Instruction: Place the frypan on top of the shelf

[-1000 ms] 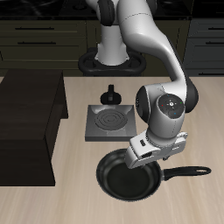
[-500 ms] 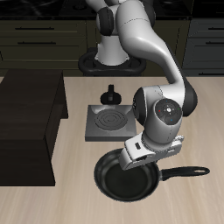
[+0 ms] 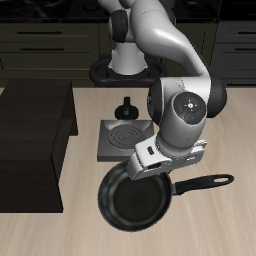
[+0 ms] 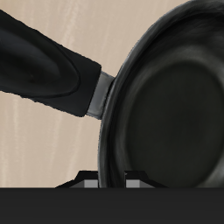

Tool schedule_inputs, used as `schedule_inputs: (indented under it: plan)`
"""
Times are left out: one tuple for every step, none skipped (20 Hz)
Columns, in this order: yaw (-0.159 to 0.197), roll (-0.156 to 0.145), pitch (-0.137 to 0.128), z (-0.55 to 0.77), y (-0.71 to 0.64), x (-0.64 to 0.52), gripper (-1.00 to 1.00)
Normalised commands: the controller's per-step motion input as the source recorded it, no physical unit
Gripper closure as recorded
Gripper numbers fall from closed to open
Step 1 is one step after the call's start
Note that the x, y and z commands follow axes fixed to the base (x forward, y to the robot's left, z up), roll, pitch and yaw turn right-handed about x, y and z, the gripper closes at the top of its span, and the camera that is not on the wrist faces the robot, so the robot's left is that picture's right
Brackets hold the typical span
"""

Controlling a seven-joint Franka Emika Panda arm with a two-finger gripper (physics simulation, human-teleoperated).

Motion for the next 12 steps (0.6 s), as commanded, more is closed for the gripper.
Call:
schedule_inputs:
  plan:
    - [0.0, 0.0, 0.0, 0.0, 0.0, 0.0, 1.0]
    - [-0.002, 0.012, -0.074, 0.9, -0.24, -0.17, 1.0]
    - [0.0, 0.0, 0.0, -0.01, -0.04, 0.01, 1.0]
    - [0.089, -0.033, -0.089, 0.52, -0.09, -0.11, 1.0]
    - [0.089, -0.018, -0.142, 0.56, -0.06, -0.1, 1.0]
    - [-0.021, 0.012, -0.048, 0.49, -0.1, -0.05, 1.0]
    - [0.03, -0.062, -0.065, 0.52, -0.14, -0.04, 1.0]
    - [0.037, -0.03, -0.074, 0.55, -0.04, -0.06, 1.0]
    - [-0.006, 0.008, -0.042, 0.27, -0.12, -0.07, 1.0]
    - [0.035, -0.053, -0.171, 0.97, -0.06, -0.1, 1.0]
    - [0.004, -0.006, -0.012, 0.25, -0.05, -0.04, 1.0]
    - [-0.022, -0.01, -0.055, 0.51, -0.06, -0.09, 1.0]
